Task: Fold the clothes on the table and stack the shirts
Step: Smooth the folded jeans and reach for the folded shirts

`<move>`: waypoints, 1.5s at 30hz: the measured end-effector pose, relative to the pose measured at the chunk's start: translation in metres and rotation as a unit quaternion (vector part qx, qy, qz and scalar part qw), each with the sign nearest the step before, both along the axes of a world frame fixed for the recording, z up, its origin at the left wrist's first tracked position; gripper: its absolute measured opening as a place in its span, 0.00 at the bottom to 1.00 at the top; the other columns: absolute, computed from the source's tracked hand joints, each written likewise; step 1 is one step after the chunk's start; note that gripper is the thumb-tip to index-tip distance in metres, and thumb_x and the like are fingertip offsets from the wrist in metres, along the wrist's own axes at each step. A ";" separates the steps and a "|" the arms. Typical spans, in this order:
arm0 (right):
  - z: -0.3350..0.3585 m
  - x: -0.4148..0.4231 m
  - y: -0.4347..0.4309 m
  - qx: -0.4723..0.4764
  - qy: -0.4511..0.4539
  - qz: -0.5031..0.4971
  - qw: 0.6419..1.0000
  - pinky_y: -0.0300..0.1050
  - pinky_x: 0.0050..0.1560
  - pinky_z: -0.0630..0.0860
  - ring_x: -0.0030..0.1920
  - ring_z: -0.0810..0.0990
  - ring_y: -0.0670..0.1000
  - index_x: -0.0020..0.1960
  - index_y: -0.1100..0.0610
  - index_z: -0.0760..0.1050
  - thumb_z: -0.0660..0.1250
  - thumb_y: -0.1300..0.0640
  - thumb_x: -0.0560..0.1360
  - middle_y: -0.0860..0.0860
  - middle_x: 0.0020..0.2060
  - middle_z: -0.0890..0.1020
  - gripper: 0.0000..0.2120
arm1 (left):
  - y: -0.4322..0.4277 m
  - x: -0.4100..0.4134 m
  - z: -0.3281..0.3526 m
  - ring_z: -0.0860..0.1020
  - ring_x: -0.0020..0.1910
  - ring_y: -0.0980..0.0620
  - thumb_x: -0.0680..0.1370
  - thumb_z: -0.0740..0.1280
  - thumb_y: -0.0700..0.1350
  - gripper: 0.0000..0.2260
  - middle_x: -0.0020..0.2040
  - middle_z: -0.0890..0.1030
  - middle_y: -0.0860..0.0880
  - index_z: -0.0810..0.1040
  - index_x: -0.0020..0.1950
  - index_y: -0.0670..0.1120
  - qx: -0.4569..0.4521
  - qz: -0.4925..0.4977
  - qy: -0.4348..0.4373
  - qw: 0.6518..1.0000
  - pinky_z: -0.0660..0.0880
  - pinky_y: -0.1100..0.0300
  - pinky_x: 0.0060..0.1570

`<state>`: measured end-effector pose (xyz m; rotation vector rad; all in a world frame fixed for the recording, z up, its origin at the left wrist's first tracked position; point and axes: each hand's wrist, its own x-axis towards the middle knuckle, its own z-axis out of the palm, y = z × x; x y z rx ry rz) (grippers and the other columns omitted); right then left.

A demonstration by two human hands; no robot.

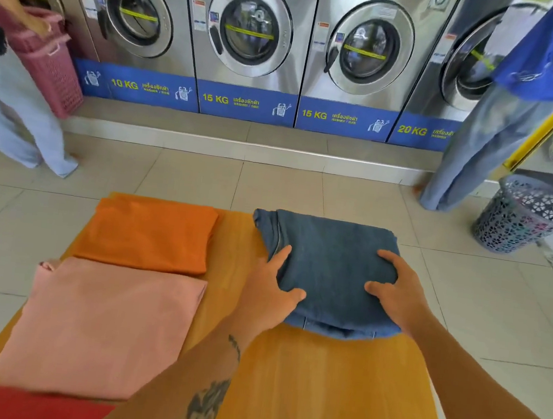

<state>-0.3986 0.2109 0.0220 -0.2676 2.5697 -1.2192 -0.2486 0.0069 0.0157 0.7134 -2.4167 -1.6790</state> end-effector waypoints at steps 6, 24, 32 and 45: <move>-0.031 -0.008 0.003 0.123 -0.012 0.023 0.992 0.50 0.61 0.71 0.66 0.72 0.57 0.77 0.47 0.61 0.70 0.55 0.73 0.53 0.70 0.72 0.35 | -0.012 -0.005 -0.025 0.62 0.74 0.50 0.70 0.74 0.53 0.42 0.76 0.61 0.53 0.55 0.79 0.60 0.007 -0.020 -0.084 0.996 0.65 0.57 0.66; 0.036 0.083 0.021 0.154 -0.027 0.150 0.976 0.37 0.37 0.73 0.55 0.74 0.52 0.78 0.52 0.58 0.69 0.55 0.75 0.57 0.71 0.67 0.35 | -0.011 0.108 0.050 0.77 0.55 0.56 0.77 0.65 0.42 0.13 0.64 0.78 0.51 0.78 0.59 0.55 0.034 0.079 -0.039 0.996 0.74 0.66 0.48; 0.084 0.173 -0.015 -0.028 -0.181 0.215 0.959 0.50 0.56 0.77 0.58 0.78 0.52 0.75 0.50 0.63 0.68 0.57 0.78 0.54 0.57 0.77 0.28 | -0.013 0.203 0.099 0.84 0.49 0.50 0.80 0.65 0.40 0.09 0.57 0.81 0.45 0.81 0.54 0.53 0.100 0.157 0.033 0.982 0.79 0.54 0.52; 0.051 0.237 -0.144 -0.056 -0.271 0.151 0.949 0.57 0.60 0.76 0.61 0.75 0.54 0.70 0.45 0.68 0.69 0.53 0.76 0.53 0.63 0.75 0.24 | -0.149 0.297 0.065 0.81 0.46 0.50 0.76 0.64 0.35 0.14 0.51 0.81 0.47 0.81 0.56 0.50 0.144 0.293 0.030 0.945 0.75 0.57 0.44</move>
